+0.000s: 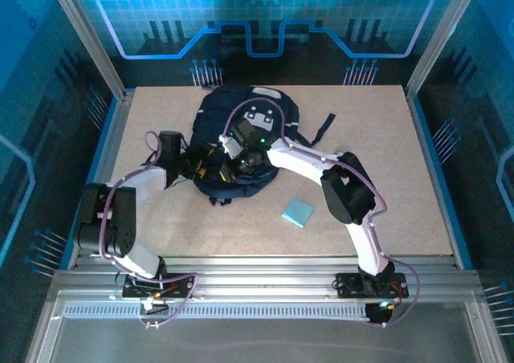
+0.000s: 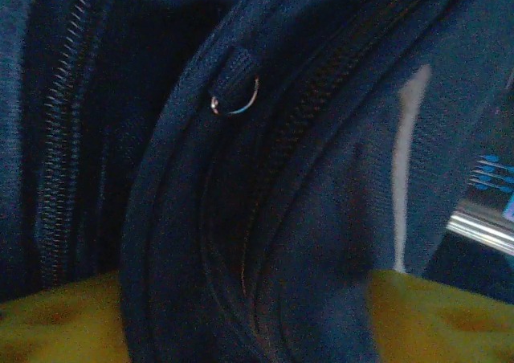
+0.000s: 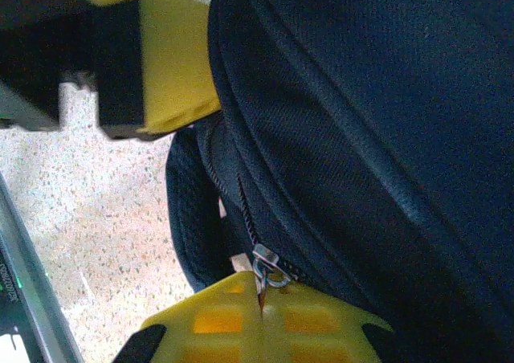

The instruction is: Pack the student bag

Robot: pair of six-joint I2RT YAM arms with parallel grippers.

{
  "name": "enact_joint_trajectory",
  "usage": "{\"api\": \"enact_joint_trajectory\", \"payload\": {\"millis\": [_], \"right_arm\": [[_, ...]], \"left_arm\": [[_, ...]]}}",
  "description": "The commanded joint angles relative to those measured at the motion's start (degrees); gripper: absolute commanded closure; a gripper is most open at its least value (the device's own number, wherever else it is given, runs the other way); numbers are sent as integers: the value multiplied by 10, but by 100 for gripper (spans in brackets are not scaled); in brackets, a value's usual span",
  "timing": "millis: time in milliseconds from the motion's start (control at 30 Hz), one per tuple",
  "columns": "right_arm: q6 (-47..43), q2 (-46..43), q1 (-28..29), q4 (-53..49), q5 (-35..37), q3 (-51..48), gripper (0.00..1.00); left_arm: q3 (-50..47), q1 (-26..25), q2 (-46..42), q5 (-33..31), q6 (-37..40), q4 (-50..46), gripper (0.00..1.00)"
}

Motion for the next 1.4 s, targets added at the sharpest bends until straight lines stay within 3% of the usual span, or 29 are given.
{"api": "enact_joint_trajectory", "payload": {"millis": [0,100,400,567,833,967,1167,1367], "right_arm": [[-2,-44,9,29,-45,-37,100],[-32,-67,8,-9,-16,-74,100],[-141,-96,-43,-156,178,-145,100],[-154,-130,-85,-184,146,-165,100],[-178,-139,-153,-192,252,-174,100],[-194,-138,-199,-204,231,-143,100],[-207,-133,-196,-243,191,-132,100],[-194,-116,-194,-208,280,-185,100]], "left_arm": [[12,-17,39,10,-28,65,67],[19,-15,51,13,-9,60,100],[45,8,16,11,79,-32,100],[52,16,5,5,98,-56,100],[74,36,3,29,128,-87,100],[93,43,3,30,159,-127,100],[84,51,-4,25,150,-116,100],[82,55,-11,27,152,-112,100]]}}
